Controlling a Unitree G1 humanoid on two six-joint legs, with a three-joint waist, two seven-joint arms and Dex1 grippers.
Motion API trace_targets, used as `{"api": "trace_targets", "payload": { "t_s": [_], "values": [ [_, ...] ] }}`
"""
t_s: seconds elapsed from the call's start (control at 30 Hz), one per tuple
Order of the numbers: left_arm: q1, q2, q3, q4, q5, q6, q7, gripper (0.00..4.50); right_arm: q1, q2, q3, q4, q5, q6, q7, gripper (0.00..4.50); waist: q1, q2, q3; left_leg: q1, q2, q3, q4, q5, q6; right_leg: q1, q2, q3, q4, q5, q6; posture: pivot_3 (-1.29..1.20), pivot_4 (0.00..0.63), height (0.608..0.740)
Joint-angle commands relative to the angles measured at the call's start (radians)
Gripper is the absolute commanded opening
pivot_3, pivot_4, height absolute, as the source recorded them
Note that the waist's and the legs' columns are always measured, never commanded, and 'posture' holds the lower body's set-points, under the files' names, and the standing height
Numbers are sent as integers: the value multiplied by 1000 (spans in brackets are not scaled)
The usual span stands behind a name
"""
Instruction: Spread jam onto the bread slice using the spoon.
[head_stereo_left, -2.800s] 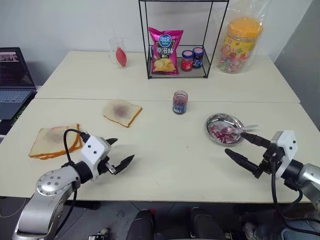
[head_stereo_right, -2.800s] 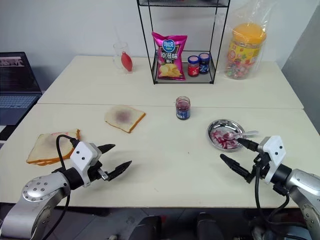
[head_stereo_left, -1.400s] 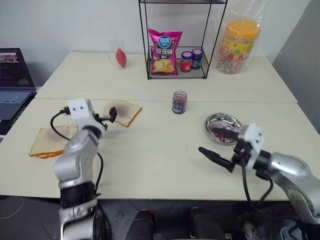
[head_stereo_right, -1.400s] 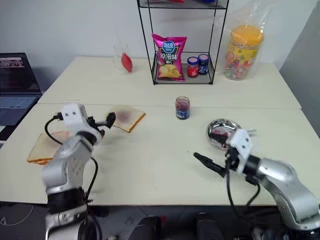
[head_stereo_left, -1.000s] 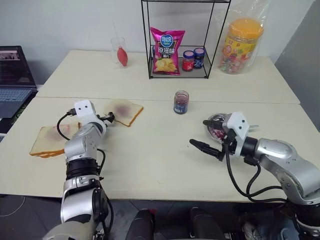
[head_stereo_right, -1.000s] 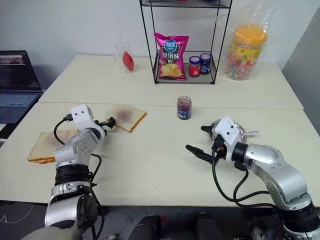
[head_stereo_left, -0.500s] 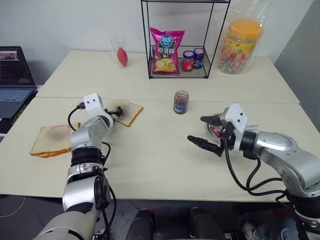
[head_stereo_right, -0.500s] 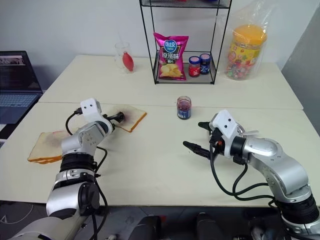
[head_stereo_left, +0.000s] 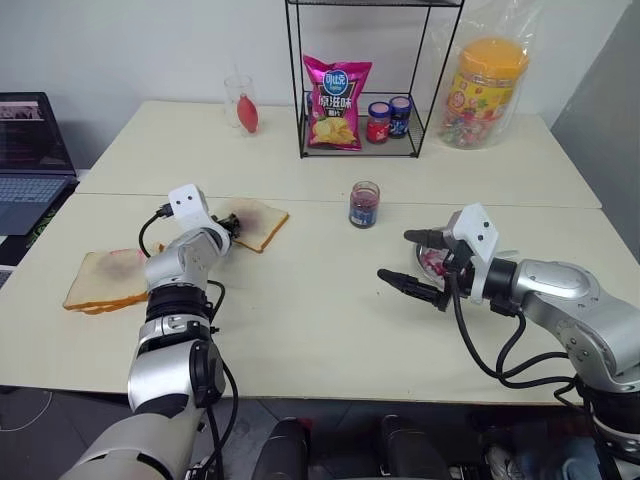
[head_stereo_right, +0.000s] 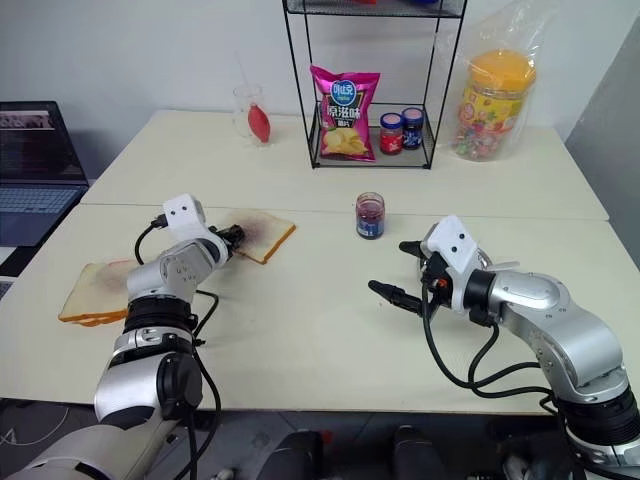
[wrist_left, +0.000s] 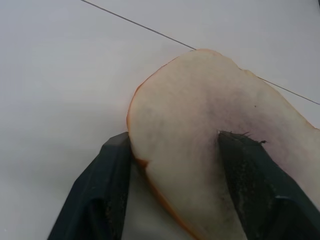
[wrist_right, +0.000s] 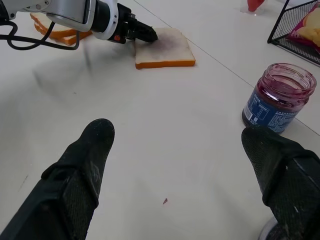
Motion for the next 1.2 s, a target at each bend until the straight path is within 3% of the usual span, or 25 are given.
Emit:
{"api": "trace_targets", "payload": {
  "t_s": [0.03, 0.37, 0.47, 0.63, 0.8, 1.0, 1.2],
  "values": [
    [-15, 1, -7, 7, -3, 10, 5, 1767, -16, -13, -34, -22, 18, -2, 9, 4500, 0, 0, 0, 0, 0, 0, 0, 0, 0, 0, 0, 0, 0, 0, 0, 0, 150, 740],
    [10, 31, -25, -80, -5, 48, -35, 14, -15, -23, -39, -18, 13, -4, 9, 4500, -3, 0, 0, 0, 0, 0, 0, 0, 0, 0, 0, 0, 0, 0, 0, 0, 150, 740],
    [54, 63, -45, -181, -22, 117, -97, 14, -7, -33, -49, -22, 13, -7, 11, 4500, -6, 0, 0, 0, 0, 0, 0, 0, 0, -1, 0, 0, 0, 0, 0, 0, 150, 740],
    [166, 139, -118, -480, -169, 369, -341, 14, 36, -81, -93, -55, 45, -10, 55, 4500, -8, 0, 0, -1, 1, 0, -2, 0, 0, -2, 0, 0, 0, 0, 0, 0, 150, 740],
    [229, 198, -175, -638, -239, 483, -462, 14, 102, -150, -128, -98, 103, 7, 130, 4500, -4, 0, 0, 0, 1, 0, -3, 0, 0, -1, 0, 0, -1, 0, 0, 0, 150, 740],
    [336, 304, -377, -803, -272, 456, -724, 14, 234, -234, -146, -174, 153, 0, 216, 4500, -6, 0, 0, 0, 1, 1, -3, 0, 0, -1, 0, 1, -2, -1, -1, 0, 150, 740],
    [348, 314, -555, -812, -193, 322, -851, 14, 280, -240, -118, -204, 135, -24, 207, 4500, -4, 0, 0, 0, 2, 2, -2, 0, 0, -1, 1, 1, -1, -1, -2, 0, 150, 740]
  ]
}}
